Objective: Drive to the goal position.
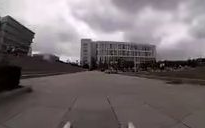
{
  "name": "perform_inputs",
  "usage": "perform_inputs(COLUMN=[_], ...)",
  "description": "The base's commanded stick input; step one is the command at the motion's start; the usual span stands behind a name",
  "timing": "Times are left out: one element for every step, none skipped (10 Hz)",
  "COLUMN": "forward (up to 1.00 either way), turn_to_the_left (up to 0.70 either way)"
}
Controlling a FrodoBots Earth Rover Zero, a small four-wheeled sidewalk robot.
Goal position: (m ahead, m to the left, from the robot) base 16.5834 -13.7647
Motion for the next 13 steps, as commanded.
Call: perform_inputs(forward=[0.5,0.5,0.5,0.5,0.5,0.5,0.5,0.5,0.5,0.5,0.5,0.5,0.5], turn_to_the_left=[0.01,0.01,0.01,0.01,0.01,0.01,0.01,0.01,0.0,-0.07,-0.22,-0.24,-0.24])
